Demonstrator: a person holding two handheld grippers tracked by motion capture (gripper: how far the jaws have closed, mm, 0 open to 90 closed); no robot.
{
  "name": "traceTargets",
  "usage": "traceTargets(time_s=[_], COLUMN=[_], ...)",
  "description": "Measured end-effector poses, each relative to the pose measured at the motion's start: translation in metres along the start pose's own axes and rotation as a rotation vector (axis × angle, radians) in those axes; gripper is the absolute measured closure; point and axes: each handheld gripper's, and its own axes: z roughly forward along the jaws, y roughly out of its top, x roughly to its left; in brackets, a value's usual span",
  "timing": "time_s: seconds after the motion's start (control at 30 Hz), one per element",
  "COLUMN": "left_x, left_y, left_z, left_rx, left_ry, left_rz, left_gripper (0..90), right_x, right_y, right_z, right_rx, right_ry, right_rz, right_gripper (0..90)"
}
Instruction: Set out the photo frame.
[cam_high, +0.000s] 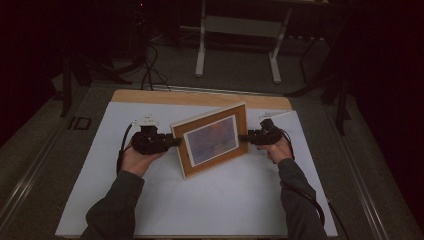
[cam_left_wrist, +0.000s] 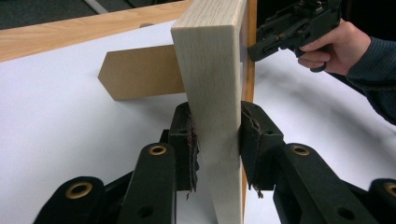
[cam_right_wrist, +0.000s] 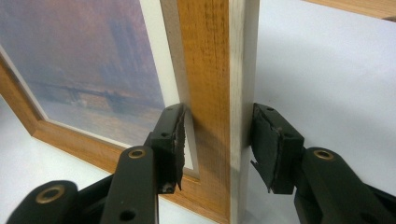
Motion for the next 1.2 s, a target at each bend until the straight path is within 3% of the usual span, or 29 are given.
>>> traceTargets(time_s=[0.27, 0.63, 1.2], left_x=[0.003, 0.014, 0.021], left_y=[0.0, -0.001, 0.005], left_z=[0.001, 0.004, 0.007], left_rx=[-0.009, -0.048, -0.04], left_ry=[-0.001, -0.036, -0.029], left_rz=[-0.036, -0.091, -0.086], left_gripper=[70.4, 71.7, 70.8], right_x=[0.003, 0.011, 0.021], right_y=[-0.003, -0.008, -0.015], right_z=[-0.002, -0.006, -0.01], right_rx=[0.001, 0.003, 0.002], right_ry=[-0.015, -0.047, -0.085], right_rz=[-0.004, -0.009, -0.011], right_gripper=[56.6, 58.9, 61.0])
